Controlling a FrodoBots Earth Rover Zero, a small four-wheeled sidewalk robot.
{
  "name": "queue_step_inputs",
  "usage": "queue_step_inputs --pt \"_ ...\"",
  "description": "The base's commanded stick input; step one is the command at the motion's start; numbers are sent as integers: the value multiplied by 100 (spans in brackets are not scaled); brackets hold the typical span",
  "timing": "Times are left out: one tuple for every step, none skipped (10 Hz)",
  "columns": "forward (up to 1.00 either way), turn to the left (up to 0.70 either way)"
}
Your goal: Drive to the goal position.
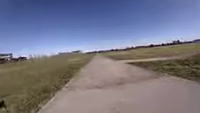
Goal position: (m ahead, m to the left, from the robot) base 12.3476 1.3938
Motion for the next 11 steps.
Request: queue_step_inputs --pt "100 0" --pt "100 0" --pt "100 0" --pt "100 0" --pt "100 0" --pt "100 0" --pt "100 0" --pt "100 0" --pt "100 0" --pt "100 0" --pt "100 0"
